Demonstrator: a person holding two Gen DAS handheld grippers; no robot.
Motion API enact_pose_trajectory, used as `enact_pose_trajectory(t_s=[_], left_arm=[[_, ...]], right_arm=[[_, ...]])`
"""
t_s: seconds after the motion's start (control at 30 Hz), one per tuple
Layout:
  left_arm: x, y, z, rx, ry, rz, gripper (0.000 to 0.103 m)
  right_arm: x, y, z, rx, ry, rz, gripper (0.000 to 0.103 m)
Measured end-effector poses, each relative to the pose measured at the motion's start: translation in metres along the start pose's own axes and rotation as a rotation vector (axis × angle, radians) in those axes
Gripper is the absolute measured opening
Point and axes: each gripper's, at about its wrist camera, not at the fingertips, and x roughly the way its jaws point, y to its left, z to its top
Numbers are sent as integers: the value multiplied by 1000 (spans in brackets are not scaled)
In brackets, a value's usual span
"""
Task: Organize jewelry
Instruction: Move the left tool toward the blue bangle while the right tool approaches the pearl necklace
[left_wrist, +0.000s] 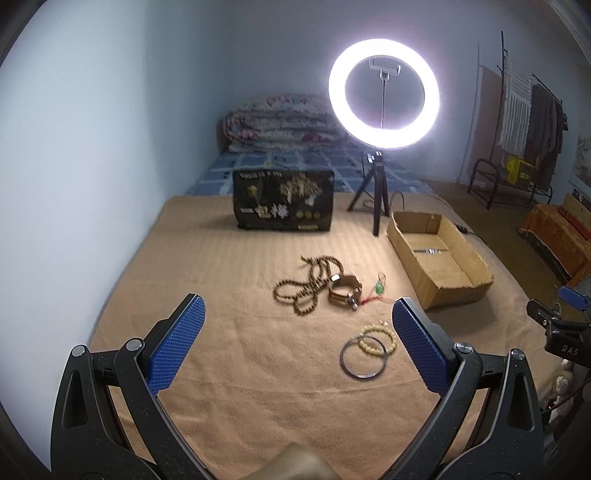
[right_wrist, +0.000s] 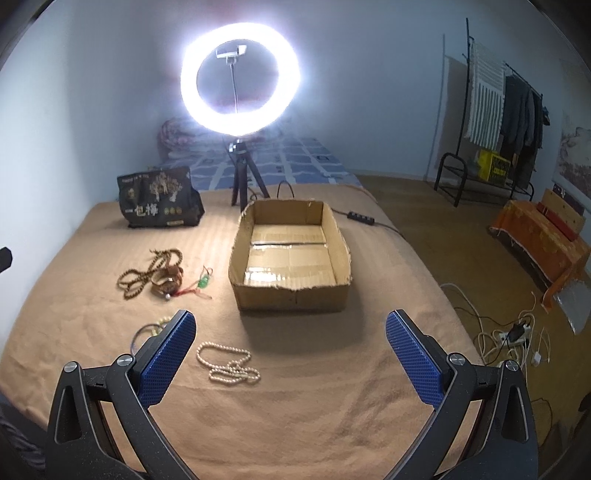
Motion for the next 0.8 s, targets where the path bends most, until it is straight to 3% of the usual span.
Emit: enact_pose_trajectory(t_s=[0.2,0.3,0.47,0.8], left_arm=[[29,-1,-17,-7,121,-70,103],[48,-11,-29,9,210,-145,103],[74,-33,-50,36,306,-203,103],[136,-57,-77,50,489,-225,103]], right_arm=[[21,13,-13,-106,78,6,102],[36,19,-21,-137,134,32,102],[62,31,-35,-215,209,99,102],[103,38,-51,-279,315,204,102]])
